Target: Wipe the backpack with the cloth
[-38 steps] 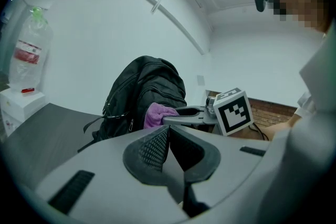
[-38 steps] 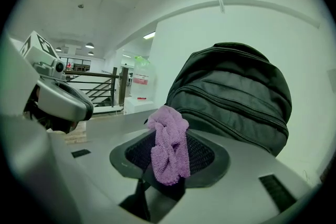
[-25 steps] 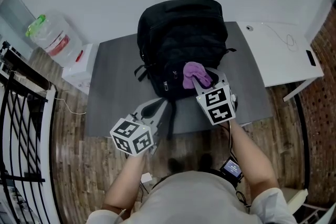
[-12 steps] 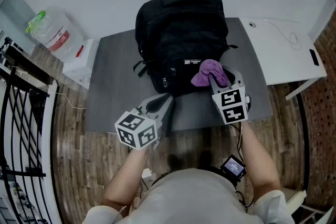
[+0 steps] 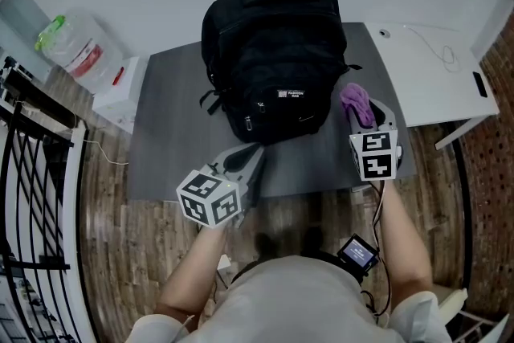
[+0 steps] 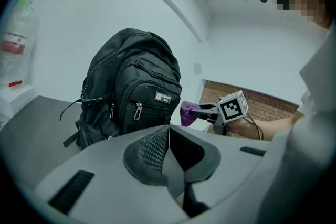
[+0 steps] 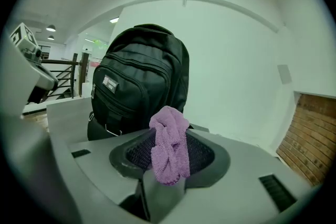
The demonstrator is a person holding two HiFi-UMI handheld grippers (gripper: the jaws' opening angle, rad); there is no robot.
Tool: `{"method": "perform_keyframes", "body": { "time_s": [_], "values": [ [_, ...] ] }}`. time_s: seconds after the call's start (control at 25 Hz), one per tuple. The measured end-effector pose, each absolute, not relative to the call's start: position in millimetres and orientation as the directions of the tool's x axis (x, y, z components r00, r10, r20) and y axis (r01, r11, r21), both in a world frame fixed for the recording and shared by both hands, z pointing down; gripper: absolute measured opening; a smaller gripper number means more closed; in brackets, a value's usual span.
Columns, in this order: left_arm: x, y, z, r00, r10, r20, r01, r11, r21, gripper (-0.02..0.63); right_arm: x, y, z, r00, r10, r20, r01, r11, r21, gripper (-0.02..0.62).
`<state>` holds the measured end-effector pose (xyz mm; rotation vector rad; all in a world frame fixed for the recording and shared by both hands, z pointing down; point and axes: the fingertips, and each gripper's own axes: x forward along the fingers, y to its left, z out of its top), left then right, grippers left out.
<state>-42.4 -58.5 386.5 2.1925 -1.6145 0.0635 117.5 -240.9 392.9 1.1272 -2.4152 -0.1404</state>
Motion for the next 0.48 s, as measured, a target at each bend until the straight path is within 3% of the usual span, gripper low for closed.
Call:
{"method": "perform_keyframes", "body": {
  "time_s": [0.2,0.48],
  "values": [
    [-48,-56,392,0.321,-0.904,0.281,-0.921,-0.23,0.313,0.006,134,-242,391,-0.534,-0.762,0.367,-0.72,0.637,0.275,0.164],
    [-60,-47,398,0.315,-0.905,0.285,-0.92,-0.217,0.327,0.006,95,-199,389,-0.623,-0.697,0.355,-0.654,0.713,0.254,0.164]
  ]
}}
